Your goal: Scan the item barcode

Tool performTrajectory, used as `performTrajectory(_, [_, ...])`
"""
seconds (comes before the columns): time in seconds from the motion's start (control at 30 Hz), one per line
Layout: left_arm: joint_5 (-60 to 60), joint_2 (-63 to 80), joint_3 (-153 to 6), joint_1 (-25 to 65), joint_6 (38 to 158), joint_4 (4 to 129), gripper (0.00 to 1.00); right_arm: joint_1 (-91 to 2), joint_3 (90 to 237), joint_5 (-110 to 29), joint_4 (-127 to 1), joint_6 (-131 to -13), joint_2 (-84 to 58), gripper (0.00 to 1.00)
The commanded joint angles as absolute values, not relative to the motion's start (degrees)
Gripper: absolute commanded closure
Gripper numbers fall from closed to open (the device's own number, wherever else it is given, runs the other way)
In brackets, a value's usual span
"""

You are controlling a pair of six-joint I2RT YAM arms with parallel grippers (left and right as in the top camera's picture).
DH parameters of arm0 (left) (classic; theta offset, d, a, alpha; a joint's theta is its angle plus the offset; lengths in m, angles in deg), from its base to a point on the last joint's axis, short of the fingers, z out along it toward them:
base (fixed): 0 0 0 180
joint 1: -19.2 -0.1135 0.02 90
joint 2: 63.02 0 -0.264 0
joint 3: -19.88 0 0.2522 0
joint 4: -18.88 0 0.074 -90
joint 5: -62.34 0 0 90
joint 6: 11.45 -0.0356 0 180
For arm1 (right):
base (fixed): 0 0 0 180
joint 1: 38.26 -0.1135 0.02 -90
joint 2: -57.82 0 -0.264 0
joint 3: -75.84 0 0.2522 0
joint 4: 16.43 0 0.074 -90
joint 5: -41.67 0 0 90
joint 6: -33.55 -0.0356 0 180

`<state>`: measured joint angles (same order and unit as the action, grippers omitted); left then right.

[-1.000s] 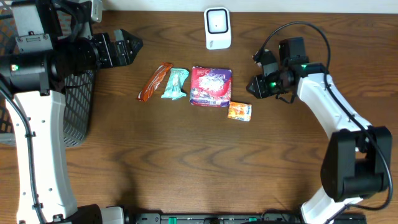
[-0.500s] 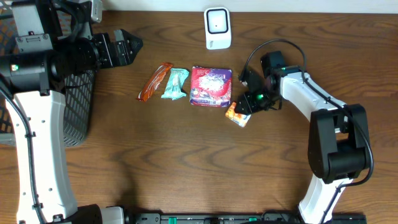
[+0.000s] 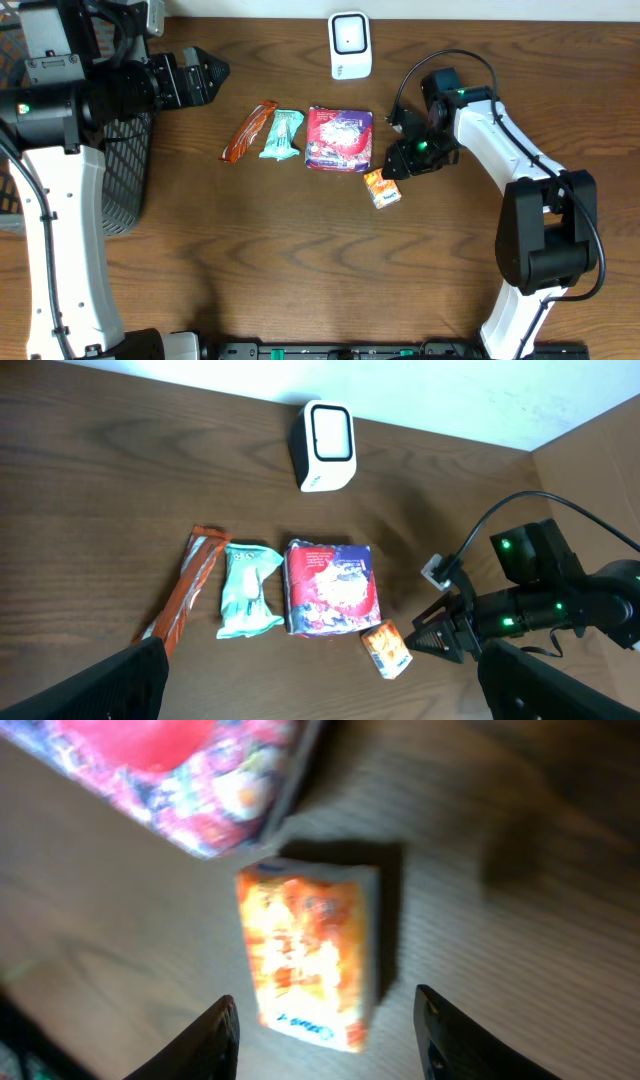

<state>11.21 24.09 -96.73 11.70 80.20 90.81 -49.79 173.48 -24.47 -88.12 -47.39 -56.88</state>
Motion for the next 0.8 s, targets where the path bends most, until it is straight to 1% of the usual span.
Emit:
performTrajectory(0.0, [11.8, 24.3, -96.9, 11.6, 80.1, 90.8, 0.02, -49.9, 174.2, -28.3, -87.7, -49.4, -56.9, 0.49])
performTrajectory(0.3, [11.8, 24.3, -97.0, 11.6, 80.1, 90.8, 0.02, -50.0, 172.1, -28.3, -86.6, -49.1, -57.0, 0.50])
performTrajectory(0.57, [11.8, 24.3, -96.9, 11.6, 80.1, 90.8, 0.02, -50.0, 166.2, -20.7, -79.9, -49.1, -57.0, 0.50])
performTrajectory(0.63, [11.8, 24.3, -96.9, 11.6, 80.1, 90.8, 0.02, -50.0, 164.8, -20.3, -78.0, -49.6, -57.0, 0.51])
performTrajectory(0.77, [11.8, 24.3, -96.9, 11.6, 80.1, 90.8, 0.02, -50.0, 162.6, -20.6, -75.5, -49.8, -57.0, 0.49])
